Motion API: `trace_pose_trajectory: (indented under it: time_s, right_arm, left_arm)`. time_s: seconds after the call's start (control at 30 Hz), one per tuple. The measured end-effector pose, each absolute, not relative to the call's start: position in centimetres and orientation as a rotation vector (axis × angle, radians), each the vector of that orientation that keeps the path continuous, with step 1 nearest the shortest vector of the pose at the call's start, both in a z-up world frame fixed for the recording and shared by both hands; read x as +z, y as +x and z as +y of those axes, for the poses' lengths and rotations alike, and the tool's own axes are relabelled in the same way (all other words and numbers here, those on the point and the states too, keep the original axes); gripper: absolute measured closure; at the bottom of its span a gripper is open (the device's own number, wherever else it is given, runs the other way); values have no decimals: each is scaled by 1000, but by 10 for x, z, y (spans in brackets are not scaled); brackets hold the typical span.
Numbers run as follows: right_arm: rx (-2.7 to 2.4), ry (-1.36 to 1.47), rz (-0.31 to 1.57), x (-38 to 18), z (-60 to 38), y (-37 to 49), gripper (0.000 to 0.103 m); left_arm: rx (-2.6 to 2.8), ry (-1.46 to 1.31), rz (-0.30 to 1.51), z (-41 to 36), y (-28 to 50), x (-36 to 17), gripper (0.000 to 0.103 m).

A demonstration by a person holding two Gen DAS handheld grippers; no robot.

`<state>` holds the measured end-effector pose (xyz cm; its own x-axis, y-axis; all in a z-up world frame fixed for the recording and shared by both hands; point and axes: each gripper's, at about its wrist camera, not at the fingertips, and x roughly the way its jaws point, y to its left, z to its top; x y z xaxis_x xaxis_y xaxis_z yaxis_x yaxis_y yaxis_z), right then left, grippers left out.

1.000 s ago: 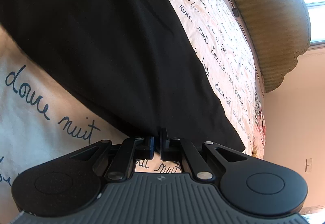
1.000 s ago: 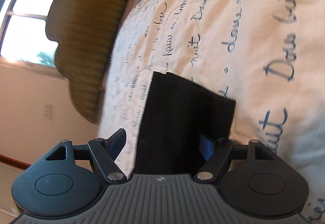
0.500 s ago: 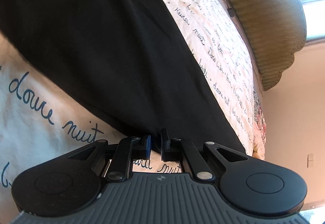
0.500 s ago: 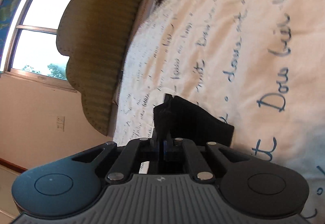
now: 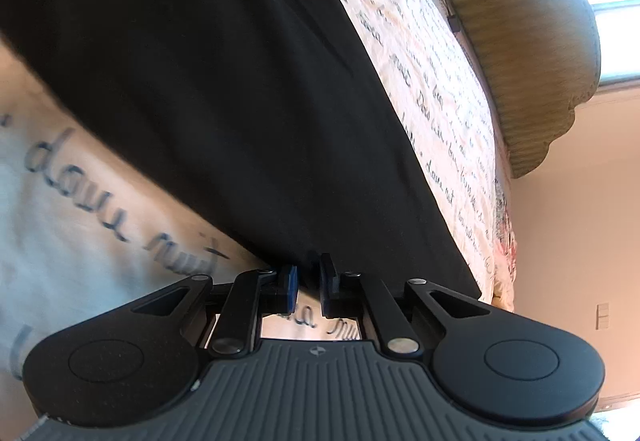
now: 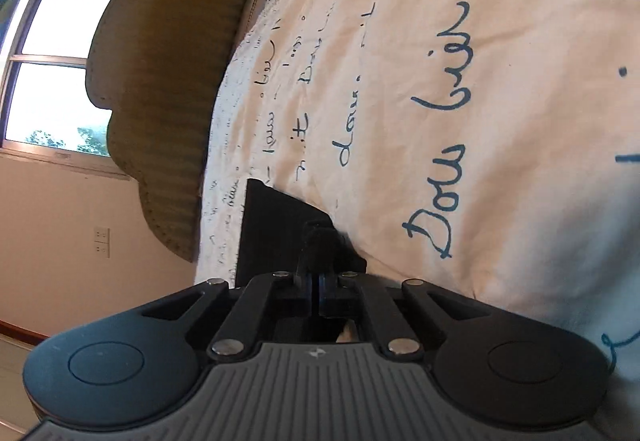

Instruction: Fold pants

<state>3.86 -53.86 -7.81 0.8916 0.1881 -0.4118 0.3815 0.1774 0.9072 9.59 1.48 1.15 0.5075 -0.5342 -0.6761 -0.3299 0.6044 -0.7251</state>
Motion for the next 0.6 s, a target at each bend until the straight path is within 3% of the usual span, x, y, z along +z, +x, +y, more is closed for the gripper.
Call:
trace_pose_trajectory:
  time_s: [0.17, 0.3, 0.37, 0.4, 0.43, 0.47, 0.5, 0.6]
  right_arm:
    - [-259, 1380, 439, -52, -544, 24, 89]
    - [-290, 1187, 312, -1, -529, 18, 86]
    - [-158, 1094, 323, 22, -499, 31, 58]
    - [-69, 1057, 351, 29, -479, 43, 26]
    - [24, 1022, 392, 33, -458, 56, 17]
    - [105, 994, 437, 34, -437, 68, 17]
    - [168, 969, 481, 31, -416, 80, 17]
    - [213, 917, 627, 12, -373, 110, 17]
  left_arm:
    - [-109, -974, 1005, 52, 79, 19, 83]
    - [8, -990, 934, 91, 61, 21, 73]
    - [50, -1018, 915, 106, 58, 16, 73]
    - [65, -1038, 907, 112, 58, 14, 73]
    - [67, -1056, 898, 115, 58, 12, 73]
    - [68, -1067, 890, 117, 59, 10, 75]
    - [79, -1059, 890, 118, 59, 9, 93]
    - [93, -1003, 868, 120, 53, 17, 99]
